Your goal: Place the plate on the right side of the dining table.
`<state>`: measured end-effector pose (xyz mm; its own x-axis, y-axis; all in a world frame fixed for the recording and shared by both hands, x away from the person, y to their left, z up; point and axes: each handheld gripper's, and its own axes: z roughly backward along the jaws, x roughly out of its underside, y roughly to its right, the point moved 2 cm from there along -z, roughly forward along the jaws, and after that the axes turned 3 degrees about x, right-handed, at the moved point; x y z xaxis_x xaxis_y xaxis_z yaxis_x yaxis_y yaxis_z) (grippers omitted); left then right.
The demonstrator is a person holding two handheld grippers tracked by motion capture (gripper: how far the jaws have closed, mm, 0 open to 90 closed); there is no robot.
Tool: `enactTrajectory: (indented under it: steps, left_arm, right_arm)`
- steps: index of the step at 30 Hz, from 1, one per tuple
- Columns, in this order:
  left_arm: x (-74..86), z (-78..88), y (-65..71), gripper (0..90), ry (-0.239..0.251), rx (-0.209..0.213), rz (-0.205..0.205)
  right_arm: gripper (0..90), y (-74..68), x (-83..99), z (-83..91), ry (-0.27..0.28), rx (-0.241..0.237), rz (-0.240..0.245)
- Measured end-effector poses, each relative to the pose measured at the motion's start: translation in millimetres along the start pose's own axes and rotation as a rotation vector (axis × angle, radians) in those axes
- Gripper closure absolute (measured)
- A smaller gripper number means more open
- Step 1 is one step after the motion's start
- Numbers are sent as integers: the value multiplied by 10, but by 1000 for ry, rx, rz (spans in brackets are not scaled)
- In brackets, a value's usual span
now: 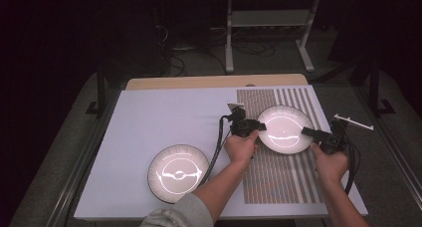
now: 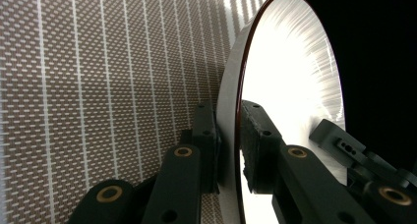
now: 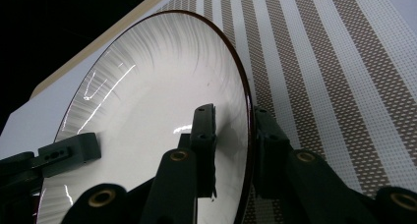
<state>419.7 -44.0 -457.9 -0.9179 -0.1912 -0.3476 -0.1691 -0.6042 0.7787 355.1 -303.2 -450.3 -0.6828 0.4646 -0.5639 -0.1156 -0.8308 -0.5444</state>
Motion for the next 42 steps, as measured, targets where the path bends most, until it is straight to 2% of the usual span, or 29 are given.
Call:
enactTrajectory:
  steps: [9,25,32,38,42]
  left_arm:
    - [76,-109,-35,772,-20,-14,-7]
    - [115,-191,-72,766,-27,-27,-9]
    - [122,-211,-65,764,-20,-31,-32]
    - [130,-211,-39,747,-10,-52,-91]
    - [127,-212,-23,734,-10,-59,-109]
  right_arm:
    - [733,120,30,-62,-27,27,-13]
    - [729,178,43,-103,-42,47,-4]
    - [718,189,47,-114,-46,59,3]
    - [711,187,52,-115,-41,61,13]
    - [708,183,54,-118,-45,72,23]
